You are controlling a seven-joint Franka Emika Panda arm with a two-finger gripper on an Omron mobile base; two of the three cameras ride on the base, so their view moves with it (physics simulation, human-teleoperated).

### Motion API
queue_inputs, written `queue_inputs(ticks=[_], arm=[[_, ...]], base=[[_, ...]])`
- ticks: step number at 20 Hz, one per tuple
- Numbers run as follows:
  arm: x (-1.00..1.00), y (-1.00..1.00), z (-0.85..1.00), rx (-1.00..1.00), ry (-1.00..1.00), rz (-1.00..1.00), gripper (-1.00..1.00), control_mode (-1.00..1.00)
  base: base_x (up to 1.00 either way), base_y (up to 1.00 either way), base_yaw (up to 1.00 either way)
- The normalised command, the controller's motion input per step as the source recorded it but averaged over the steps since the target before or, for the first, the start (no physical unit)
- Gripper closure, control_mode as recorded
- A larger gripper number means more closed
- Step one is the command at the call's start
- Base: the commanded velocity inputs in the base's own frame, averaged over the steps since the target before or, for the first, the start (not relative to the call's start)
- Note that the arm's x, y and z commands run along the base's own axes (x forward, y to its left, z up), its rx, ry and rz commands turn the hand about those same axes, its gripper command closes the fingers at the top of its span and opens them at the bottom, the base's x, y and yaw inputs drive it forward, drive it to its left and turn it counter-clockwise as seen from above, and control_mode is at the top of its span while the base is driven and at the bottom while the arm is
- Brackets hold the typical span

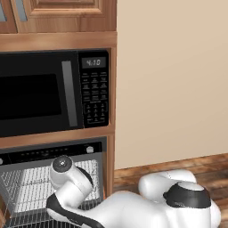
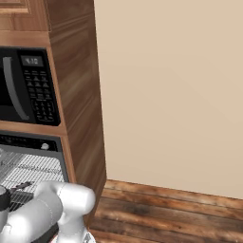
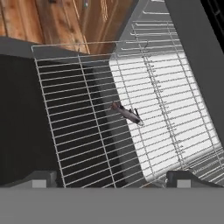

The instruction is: Take the fish from the oven and place it on the plate on the counter.

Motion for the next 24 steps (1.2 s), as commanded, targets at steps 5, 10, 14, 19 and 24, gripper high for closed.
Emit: queue_inputs(ticks=[5,10,14,19,24], arm=[[0.18,-0.04,-0.18,0.12,0.07,-0.28,-1.00,-1.00],[0.07,-0.12,-0.42,0.12,0.04,-0.42,-1.00,-1.00],[0.00,0.00,-0.15,0.14,0.09,-0.43,-1.00,-1.00],[0.00,0.00,-0.11,0.21,0.06,-0.33,-1.00,-1.00],[0.00,0.00,-0.11,0.30,0.11,-0.22,-1.00,-1.00]], base=[[0.00,0.00,0.00],[0.00,0.00,0.00],[0.00,0.00,0.00],[0.00,0.00,0.00],[0.00,0.00,0.00]])
